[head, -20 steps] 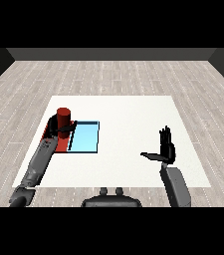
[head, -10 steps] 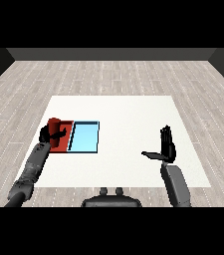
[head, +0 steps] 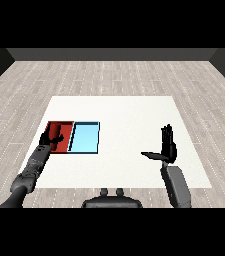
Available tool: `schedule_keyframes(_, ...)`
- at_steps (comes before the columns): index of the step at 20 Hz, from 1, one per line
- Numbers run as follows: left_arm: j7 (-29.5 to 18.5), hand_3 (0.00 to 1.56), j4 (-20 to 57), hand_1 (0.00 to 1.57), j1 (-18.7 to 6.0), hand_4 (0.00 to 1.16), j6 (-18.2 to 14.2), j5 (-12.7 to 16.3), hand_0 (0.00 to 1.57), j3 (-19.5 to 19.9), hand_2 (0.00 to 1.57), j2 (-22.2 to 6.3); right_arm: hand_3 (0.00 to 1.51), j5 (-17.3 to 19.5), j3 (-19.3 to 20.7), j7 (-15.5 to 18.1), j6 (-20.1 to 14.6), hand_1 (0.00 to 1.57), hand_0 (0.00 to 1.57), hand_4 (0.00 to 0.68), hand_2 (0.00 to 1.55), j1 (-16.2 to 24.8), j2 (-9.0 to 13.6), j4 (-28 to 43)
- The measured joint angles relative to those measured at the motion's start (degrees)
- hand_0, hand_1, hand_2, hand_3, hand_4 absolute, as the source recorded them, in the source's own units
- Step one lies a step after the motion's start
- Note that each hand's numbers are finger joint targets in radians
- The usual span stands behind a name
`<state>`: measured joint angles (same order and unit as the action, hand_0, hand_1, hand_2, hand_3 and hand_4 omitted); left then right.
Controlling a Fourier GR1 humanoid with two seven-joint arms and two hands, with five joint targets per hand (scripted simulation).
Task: Pick the red can and put it in the red box
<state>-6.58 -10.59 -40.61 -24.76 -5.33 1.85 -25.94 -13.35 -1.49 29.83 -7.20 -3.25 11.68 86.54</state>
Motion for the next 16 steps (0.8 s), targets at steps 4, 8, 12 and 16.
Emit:
schedule_keyframes(4, -0.44, 0.0, 3.52, 0.0, -1.08, 0.64, 2.99, -1.58, 0.0, -0.96, 0.0, -0.02, 0.0, -0.44, 0.02, 1.18, 1.26, 0.0, 0.0, 0.0, 0.0, 1.03, -0.11, 0.14)
schedule_keyframes(8, 2.5, 0.0, 6.86, 0.0, -2.67, 0.0, 6.43, -5.32, 0.0, -4.25, 0.0, -1.82, 0.0, -0.23, -0.16, 2.11, 1.93, 0.0, 0.0, 0.0, 0.0, 0.37, -0.27, 0.11)
schedule_keyframes(12, 5.98, 0.0, 8.74, 0.0, -4.45, 0.0, 8.34, -6.35, 0.0, -4.95, 0.0, -2.77, 0.0, -0.98, 0.15, 1.85, 2.9, 0.0, 0.0, 0.0, 0.0, 1.38, -0.01, 1.37)
schedule_keyframes(16, 5.31, 0.0, 7.61, 0.0, -4.3, 0.0, 6.2, -4.09, 0.0, -2.5, 0.0, -2.34, 0.0, -1.33, 0.28, 2.23, 3.82, 0.0, 0.0, 0.0, 0.0, 1.82, 0.02, 2.24)
